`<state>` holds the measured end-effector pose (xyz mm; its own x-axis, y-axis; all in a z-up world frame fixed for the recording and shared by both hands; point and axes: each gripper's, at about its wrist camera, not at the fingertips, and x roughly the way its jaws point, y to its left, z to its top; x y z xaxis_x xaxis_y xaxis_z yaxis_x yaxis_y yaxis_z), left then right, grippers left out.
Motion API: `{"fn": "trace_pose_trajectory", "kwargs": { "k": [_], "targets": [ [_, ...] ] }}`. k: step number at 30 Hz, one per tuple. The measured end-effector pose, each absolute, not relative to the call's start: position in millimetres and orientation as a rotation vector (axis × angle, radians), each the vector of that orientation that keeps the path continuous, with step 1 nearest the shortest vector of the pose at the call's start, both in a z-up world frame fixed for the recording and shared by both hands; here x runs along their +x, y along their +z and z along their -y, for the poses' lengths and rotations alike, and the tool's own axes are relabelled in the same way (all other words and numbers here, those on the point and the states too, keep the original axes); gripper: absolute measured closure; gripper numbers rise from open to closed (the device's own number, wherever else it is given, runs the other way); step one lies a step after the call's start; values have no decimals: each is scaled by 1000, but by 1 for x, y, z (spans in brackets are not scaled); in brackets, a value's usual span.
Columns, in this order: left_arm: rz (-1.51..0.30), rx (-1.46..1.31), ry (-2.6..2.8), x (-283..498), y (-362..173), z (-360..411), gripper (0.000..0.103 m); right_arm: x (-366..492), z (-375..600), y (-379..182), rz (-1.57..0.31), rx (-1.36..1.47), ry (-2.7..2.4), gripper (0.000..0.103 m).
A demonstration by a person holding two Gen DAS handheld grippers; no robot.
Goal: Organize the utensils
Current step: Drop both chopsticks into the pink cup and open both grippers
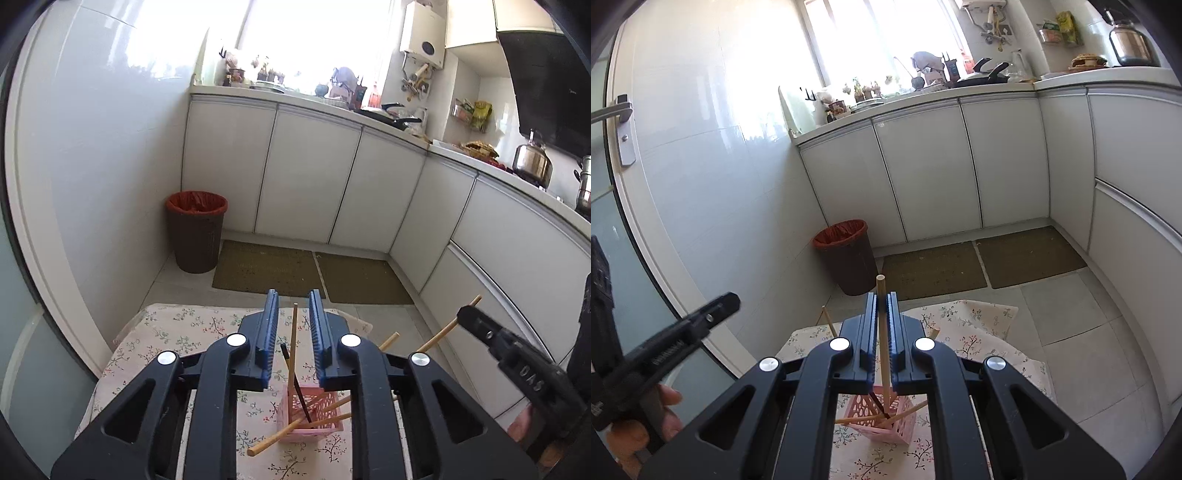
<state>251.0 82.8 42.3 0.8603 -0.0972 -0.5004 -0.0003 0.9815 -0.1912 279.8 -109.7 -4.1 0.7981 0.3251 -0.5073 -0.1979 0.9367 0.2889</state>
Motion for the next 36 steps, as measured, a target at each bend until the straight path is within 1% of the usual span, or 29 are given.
{"fn": "trace_pose_trajectory", "kwargs": {
  "k": [2,5,9,12,14,15,17,18,19,20,21,22,23,24,26,27,28,30,31,32,36],
  "targets": [
    [-523,-202,-45,247,45,-90,80,284,103,-13,-599,214,286,97],
    [-550,-194,-24,246,36,-96,79,290,91,-28,-620,192,286,94],
    [-594,-176,8,246,22,-97,79,284,83,-32,-616,160,245,82],
    [-591,-165,5,244,25,-96,78,277,78,-23,-592,131,236,82],
    [-580,-161,3,240,29,-95,69,272,76,-17,-584,115,232,82],
    [-575,-161,2,237,31,-94,67,269,76,-14,-582,108,231,82],
    [-572,-158,1,232,35,-92,63,261,76,-8,-572,99,228,73],
    [-573,-155,1,229,36,-91,62,255,75,-5,-564,96,221,62],
    [-575,-154,1,227,36,-90,58,248,76,-3,-551,94,210,54],
    [-574,-154,3,223,38,-88,52,243,78,0,-542,94,200,51],
    [-569,-155,6,220,40,-87,49,237,80,3,-532,92,175,46],
    [-561,-155,8,213,42,-86,43,233,82,5,-527,93,150,40],
    [-556,-154,11,209,44,-84,36,228,85,7,-525,99,131,37],
    [-547,-152,17,203,46,-83,33,223,88,8,-529,103,114,32],
    [-526,-148,28,192,51,-82,27,215,94,9,-536,103,77,29],
    [-521,-144,33,187,53,-81,25,209,97,9,-537,106,59,24],
    [-518,-143,36,182,54,-80,20,205,100,9,-536,112,41,20],
    [-512,-145,40,172,56,-78,17,195,105,9,-534,131,8,16],
    [-515,-145,40,167,55,-77,14,190,109,9,-536,139,-15,12],
    [-519,-146,43,165,55,-75,9,188,112,10,-539,149,-30,11],
    [-533,-145,37,154,53,-68,7,176,127,10,-567,195,-66,7]
  ]
}}
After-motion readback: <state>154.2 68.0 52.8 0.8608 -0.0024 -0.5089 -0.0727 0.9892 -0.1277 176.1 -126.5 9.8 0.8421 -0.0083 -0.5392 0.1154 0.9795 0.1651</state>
